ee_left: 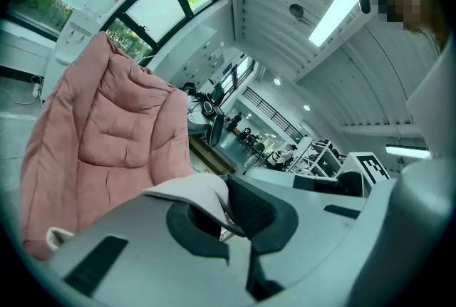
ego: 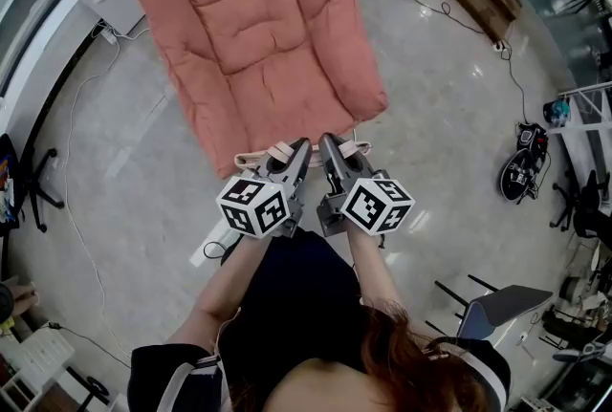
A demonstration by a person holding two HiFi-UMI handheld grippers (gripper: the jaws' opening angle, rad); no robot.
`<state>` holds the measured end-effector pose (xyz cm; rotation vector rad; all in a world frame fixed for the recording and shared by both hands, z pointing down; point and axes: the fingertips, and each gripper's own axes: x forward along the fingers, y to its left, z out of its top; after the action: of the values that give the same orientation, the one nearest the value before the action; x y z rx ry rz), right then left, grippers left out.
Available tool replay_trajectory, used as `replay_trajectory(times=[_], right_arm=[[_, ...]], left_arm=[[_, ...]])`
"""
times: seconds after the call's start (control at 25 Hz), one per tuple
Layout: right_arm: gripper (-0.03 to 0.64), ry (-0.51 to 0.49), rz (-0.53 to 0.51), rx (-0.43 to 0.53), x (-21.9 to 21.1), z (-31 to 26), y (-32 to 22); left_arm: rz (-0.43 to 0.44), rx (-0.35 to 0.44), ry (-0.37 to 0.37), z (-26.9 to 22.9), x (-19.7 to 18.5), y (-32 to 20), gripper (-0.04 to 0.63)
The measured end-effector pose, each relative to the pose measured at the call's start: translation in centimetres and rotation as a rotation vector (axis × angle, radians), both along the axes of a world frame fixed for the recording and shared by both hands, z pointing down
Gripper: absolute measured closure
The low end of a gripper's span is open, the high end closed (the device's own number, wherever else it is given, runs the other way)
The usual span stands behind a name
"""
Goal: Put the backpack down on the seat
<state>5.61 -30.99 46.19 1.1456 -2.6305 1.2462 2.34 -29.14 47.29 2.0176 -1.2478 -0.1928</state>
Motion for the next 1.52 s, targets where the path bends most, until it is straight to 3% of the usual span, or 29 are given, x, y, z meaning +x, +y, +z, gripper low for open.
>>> replay_trajectory(times=[0.68, 1.52], right_arm=[[0.583, 0.063, -0.088, -0.064, -6.8, 4.2, -13.9], [0.583, 0.072, -0.152, -0.218, -16.3, 12.0, -30.7]], left_arm=[[-0.031, -0.054, 0.015, 3.8, -6.5, -13.9, 0.577], [-0.156, -0.160, 0.049, 11.7, -16.1, -30.3, 0.578]])
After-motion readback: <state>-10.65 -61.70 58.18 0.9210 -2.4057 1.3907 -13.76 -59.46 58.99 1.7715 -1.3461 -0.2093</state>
